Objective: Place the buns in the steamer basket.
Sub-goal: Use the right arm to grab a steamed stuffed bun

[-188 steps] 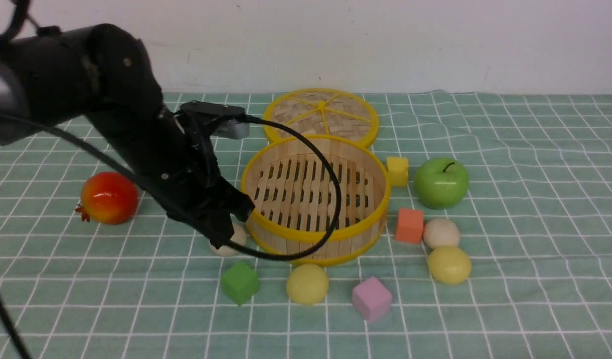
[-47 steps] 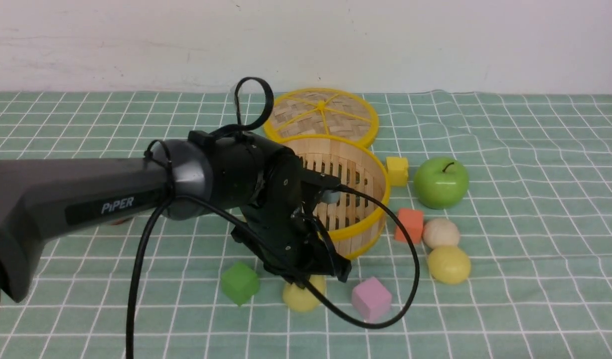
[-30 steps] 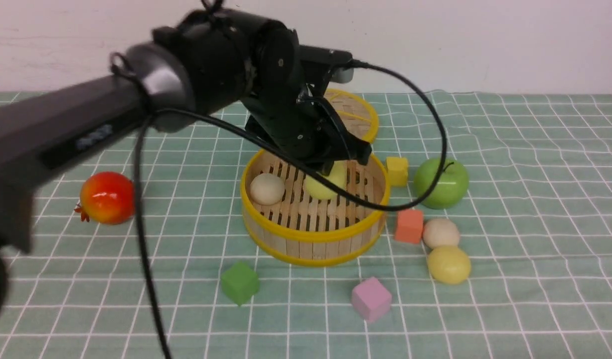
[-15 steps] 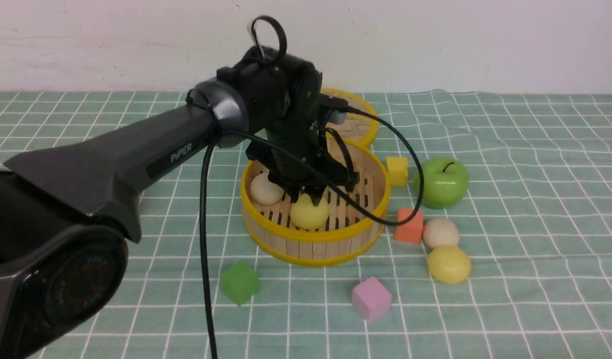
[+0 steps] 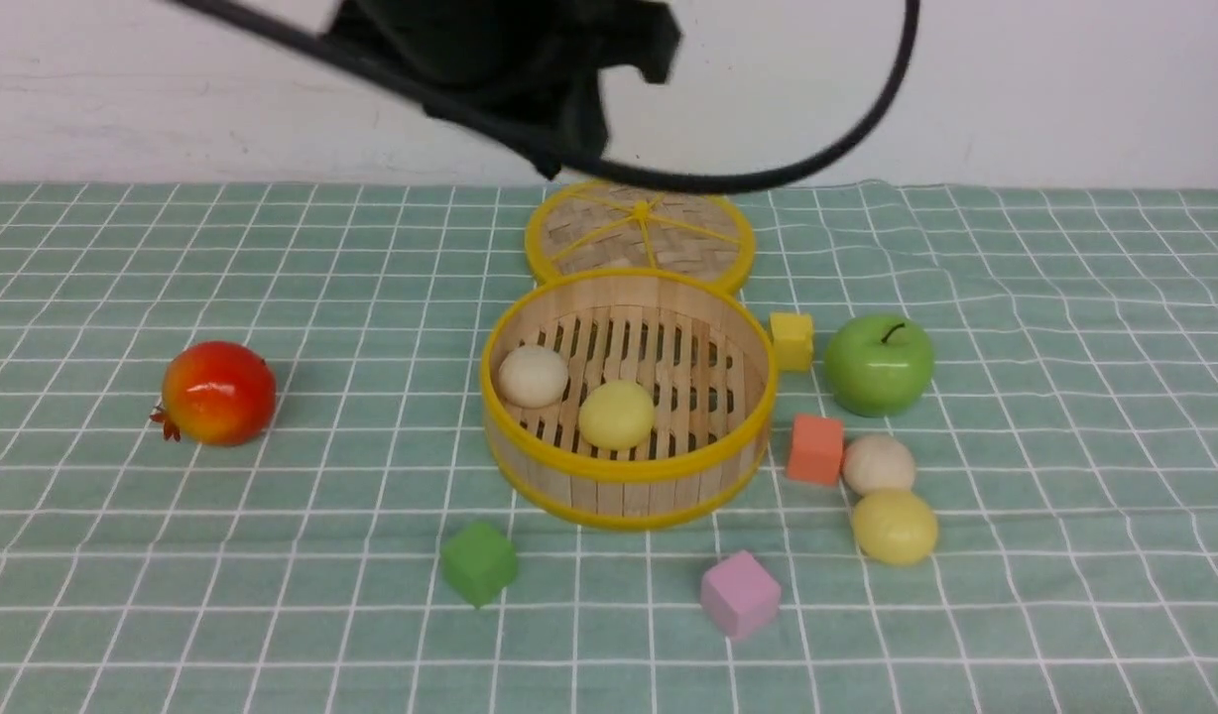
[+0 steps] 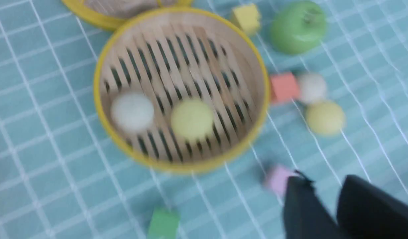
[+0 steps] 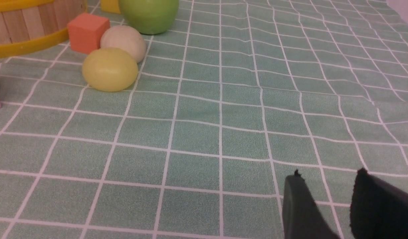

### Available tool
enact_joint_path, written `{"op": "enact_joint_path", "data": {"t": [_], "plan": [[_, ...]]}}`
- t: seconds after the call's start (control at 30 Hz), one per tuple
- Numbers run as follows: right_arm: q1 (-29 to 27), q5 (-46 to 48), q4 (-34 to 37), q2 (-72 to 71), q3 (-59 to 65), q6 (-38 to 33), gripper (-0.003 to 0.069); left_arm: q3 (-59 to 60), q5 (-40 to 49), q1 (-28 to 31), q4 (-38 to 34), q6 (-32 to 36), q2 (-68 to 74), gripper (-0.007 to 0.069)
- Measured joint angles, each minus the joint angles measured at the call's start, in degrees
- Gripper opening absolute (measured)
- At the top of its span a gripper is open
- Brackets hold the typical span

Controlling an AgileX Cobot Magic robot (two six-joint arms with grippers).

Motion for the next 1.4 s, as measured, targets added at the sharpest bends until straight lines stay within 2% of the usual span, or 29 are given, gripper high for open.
{"op": "enact_joint_path", "data": {"t": [0.07,0.17,0.2,0.27,0.3,0.33,0.37,0.43,0.5,0.57,0.73,1.03,1.13,1.2,1.23,1.27,1.33,1.4], "plan": [[0.00,0.00,0.00,0.00,0.00,0.00,0.0240,10.06,-0.06,0.00,0.31,0.84,-8.41,-0.0007],[0.00,0.00,0.00,0.00,0.00,0.00,0.0240,25.11,-4.35,0.00,1.51,1.06,-19.86,-0.0014],[0.00,0.00,0.00,0.00,0.00,0.00,0.0240,26.20,-4.97,0.00,1.59,1.05,-20.71,-0.0014],[0.00,0.00,0.00,0.00,0.00,0.00,0.0240,41.03,-15.30,0.00,2.05,1.11,-32.30,-0.0014],[0.00,0.00,0.00,0.00,0.00,0.00,0.0240,42.20,-16.23,0.00,2.05,1.11,-33.24,-0.0014],[0.00,0.00,0.00,0.00,0.00,0.00,0.0240,52.71,-25.37,0.00,2.25,1.31,-41.57,-0.0014],[0.00,0.00,0.00,0.00,0.00,0.00,0.0240,53.89,-26.48,0.00,2.25,1.31,-42.50,-0.0014],[0.00,0.00,0.00,0.00,0.00,0.00,0.0240,68.65,-41.10,0.00,2.25,1.33,-53.08,-0.0014],[0.00,0.00,0.00,0.00,0.00,0.00,0.0240,78.08,-50.67,0.00,2.25,1.33,-60.40,-0.0014],[0.00,0.00,0.00,0.00,0.00,0.00,0.0240,84.43,-56.52,0.00,2.25,1.33,-65.42,-0.0014],[0.00,0.00,0.00,0.00,0.00,0.00,0.0240,92.36,-61.38,0.00,2.25,0.03,-70.81,-0.0014],[0.00,-1.56,1.69,0.00,0.13,1.33,0.0240,93.66,-62.51,0.00,2.25,-1.56,-71.24,-0.0014],[0.00,-6.51,9.60,0.00,0.48,6.93,0.0240,93.66,-62.45,0.00,2.25,-1.67,-71.24,-0.0014],[0.00,-12.54,19.02,0.00,0.48,13.82,0.0240,93.66,-62.41,0.00,2.25,-1.67,-71.24,-0.0014],[0.00,-13.57,19.78,0.00,0.48,14.36,0.0240,93.66,-62.41,0.00,2.25,-1.67,-71.24,-0.0014],[0.00,-16.62,24.56,0.00,0.48,17.86,0.0240,93.66,-62.41,0.00,2.25,-1.67,-71.24,-0.0014],[0.00,-20.24,29.24,0.00,0.48,20.80,0.0240,93.66,-62.41,0.00,2.25,-1.67,-71.24,-0.0014],[0.00,-21.91,30.92,0.00,0.48,21.80,0.0240,93.66,-62.33,0.00,2.25,-1.67,-71.24,-0.0014]]}}
